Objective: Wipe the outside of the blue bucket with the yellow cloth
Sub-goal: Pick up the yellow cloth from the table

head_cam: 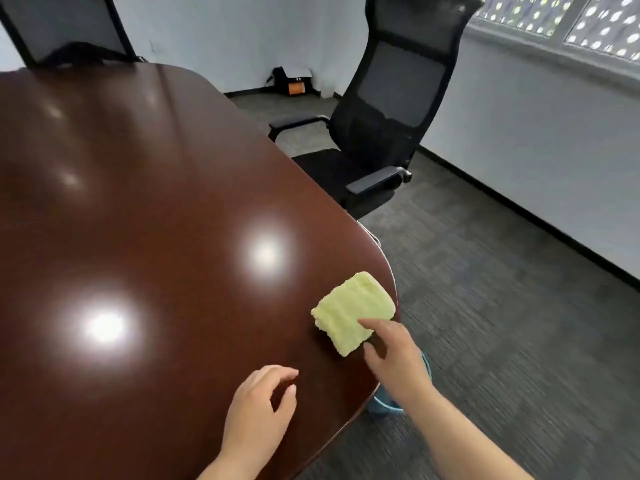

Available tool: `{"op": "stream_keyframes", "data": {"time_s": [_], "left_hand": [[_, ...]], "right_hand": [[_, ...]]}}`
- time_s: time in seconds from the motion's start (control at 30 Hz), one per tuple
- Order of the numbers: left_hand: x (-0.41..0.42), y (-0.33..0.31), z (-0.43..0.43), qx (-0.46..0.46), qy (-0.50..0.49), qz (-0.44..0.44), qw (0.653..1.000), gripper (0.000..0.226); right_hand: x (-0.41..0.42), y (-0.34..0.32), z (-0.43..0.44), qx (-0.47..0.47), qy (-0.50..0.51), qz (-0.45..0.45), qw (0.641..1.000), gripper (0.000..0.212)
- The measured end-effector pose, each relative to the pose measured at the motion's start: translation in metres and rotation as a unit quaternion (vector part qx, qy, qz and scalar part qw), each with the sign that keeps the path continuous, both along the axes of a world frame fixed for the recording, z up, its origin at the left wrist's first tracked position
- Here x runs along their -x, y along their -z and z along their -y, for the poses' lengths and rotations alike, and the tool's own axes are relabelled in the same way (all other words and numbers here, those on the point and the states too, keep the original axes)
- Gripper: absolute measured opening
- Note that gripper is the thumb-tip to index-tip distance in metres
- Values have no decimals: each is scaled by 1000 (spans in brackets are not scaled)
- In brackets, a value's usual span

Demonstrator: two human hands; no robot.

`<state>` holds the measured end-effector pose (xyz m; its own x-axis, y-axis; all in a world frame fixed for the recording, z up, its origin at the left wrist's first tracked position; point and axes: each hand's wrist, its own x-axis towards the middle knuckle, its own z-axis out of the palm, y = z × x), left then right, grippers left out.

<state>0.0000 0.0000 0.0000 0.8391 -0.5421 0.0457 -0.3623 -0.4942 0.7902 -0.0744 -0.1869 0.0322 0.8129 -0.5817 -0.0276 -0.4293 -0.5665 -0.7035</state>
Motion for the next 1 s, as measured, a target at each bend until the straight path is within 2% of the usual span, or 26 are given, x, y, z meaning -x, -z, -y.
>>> {"op": "stream_keyframes", "data": {"time_s": [0.1,0.13,0.2,0.27,0.33,0.43,0.57,0.87,1.0], "left_hand": [[-9,6,2,-63,42,66,995,26],[-14,13,2,-95,54,60,992,29],[-20,22,-2,-152,69,52,985,34],[-23,29,-9,-212,92,86,969,37],[-24,28,-11,-266,132,76,952,60],[-23,26,-9,-290,130,85,944,66],[-24,26,-8,-285,124,101,945,45],[-25,35,-8,-273,112,166,941,44],[-23,33,-8,-279,120,176,936,39]], "right_hand": [[-20,5,14,121,-90,-45,988,43],[-26,6,20,149,-117,-74,979,48],[-32,14,25,172,-178,-139,959,59],[-36,20,28,201,-222,-182,937,71],[-42,23,32,231,-248,-206,918,80],[-53,27,36,267,-265,-236,896,86],[-62,32,39,301,-243,-241,890,78],[-90,31,35,371,-209,-223,877,47],[-99,16,29,387,-224,-254,858,36]]}}
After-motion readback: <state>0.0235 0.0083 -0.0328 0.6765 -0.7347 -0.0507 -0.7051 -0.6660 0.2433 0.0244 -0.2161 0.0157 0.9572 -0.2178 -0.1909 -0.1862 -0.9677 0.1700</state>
